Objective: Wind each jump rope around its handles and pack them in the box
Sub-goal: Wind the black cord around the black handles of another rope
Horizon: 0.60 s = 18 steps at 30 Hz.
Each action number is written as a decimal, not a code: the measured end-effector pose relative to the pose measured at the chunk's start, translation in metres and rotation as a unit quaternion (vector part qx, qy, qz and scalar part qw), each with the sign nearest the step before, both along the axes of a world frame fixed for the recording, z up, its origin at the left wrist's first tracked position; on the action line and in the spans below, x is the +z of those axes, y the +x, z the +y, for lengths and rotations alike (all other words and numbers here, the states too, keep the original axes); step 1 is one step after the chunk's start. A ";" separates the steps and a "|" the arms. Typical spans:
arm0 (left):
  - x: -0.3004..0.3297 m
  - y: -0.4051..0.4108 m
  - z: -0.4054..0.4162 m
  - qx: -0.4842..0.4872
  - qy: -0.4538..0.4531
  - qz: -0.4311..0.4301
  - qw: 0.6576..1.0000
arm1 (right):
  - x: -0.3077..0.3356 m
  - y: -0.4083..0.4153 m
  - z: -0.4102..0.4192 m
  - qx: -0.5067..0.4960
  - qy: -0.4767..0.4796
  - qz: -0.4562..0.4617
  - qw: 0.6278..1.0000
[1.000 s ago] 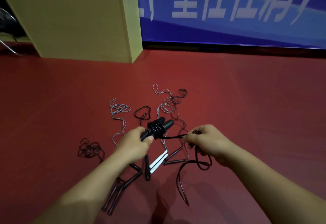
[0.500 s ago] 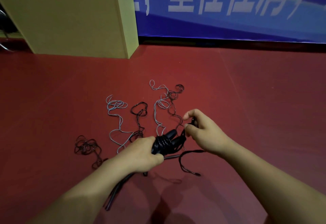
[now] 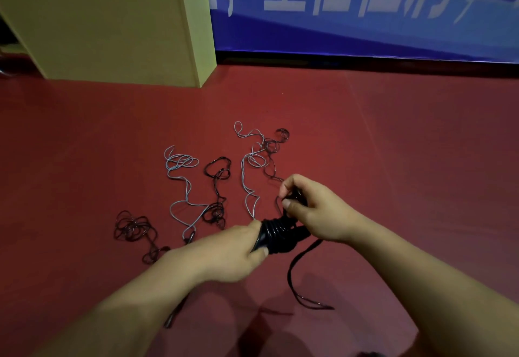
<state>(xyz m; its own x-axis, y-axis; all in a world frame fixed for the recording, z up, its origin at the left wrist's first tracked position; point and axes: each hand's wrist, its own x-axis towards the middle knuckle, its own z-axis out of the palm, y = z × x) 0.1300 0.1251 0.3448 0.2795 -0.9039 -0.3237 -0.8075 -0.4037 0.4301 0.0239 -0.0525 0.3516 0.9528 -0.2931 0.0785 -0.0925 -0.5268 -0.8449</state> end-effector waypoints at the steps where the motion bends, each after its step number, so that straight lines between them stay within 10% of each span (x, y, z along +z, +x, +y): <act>1: 0.002 0.000 0.001 -0.011 0.008 0.012 1.000 | 0.001 0.000 0.000 0.007 0.005 0.005 1.000; 9: 0.007 0.002 0.009 -0.068 0.012 0.087 0.994 | 0.007 -0.005 -0.007 0.055 -0.017 0.030 0.998; 18: 0.012 0.007 0.013 -0.056 -0.093 0.380 0.919 | 0.007 -0.004 -0.004 0.026 0.184 0.010 0.983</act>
